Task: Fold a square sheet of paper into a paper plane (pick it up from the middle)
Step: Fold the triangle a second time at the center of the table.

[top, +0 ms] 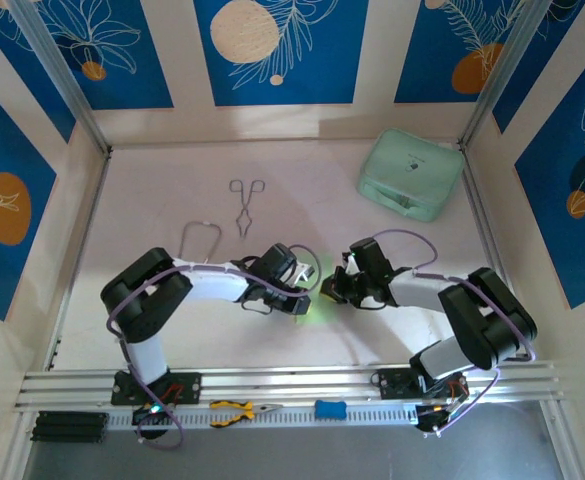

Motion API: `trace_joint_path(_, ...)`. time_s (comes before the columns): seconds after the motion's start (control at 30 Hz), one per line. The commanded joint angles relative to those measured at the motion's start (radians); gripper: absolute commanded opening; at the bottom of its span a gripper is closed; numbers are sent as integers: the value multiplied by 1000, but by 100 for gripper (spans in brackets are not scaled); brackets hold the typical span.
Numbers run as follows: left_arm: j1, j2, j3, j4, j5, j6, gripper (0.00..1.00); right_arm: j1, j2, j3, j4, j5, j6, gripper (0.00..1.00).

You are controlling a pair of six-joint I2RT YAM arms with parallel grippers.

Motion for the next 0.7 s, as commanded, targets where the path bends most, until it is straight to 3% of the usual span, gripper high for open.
trace_joint_path(0.0, 2, 23, -41, -113, -40, 5, 0, 29, -16, 39, -29, -17, -15, 2)
trace_joint_path(0.27, 2, 21, -41, -125, -61, 0, 0, 45, 122, -14, 48, 1, 29, 1)
trace_joint_path(0.67, 1, 15, -44, -136, -60, 4, 0, -146, 114, -45, 71, -13, -45, 2)
